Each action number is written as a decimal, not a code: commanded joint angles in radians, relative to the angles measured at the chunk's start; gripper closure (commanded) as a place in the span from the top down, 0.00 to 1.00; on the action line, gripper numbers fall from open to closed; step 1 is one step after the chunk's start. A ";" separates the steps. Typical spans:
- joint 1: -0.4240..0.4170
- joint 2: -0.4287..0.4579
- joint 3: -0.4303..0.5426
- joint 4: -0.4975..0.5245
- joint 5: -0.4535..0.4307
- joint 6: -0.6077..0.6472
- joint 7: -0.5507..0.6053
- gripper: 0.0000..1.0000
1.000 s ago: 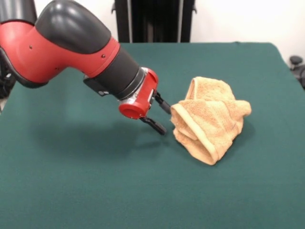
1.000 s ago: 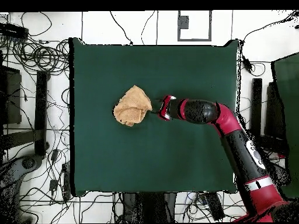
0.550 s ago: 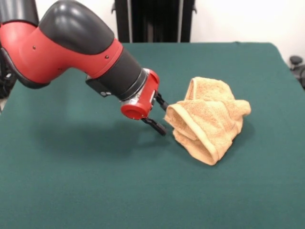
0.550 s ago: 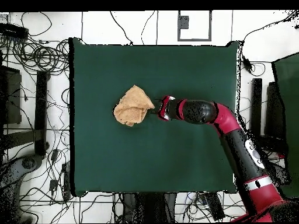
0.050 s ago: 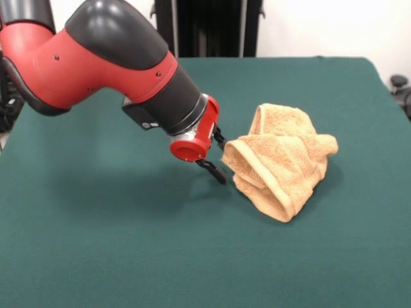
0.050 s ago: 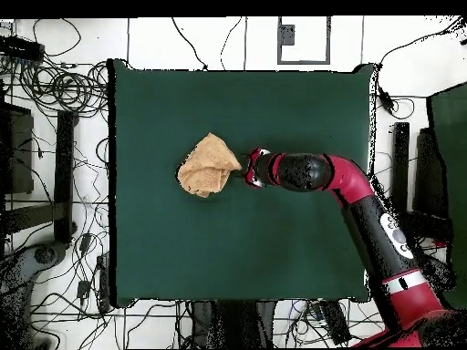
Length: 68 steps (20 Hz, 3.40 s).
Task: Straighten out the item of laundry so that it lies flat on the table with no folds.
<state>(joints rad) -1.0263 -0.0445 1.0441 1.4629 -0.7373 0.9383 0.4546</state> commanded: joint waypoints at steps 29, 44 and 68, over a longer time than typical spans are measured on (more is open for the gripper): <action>-0.003 0.115 0.024 -0.039 0.058 0.077 -0.385 1.00; -0.027 0.144 0.061 -0.032 0.044 0.060 -0.412 1.00; -0.020 0.076 0.075 -0.026 0.004 0.016 -0.406 1.00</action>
<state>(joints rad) -1.1025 0.0423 1.1465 1.4621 -0.7064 0.9383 0.2785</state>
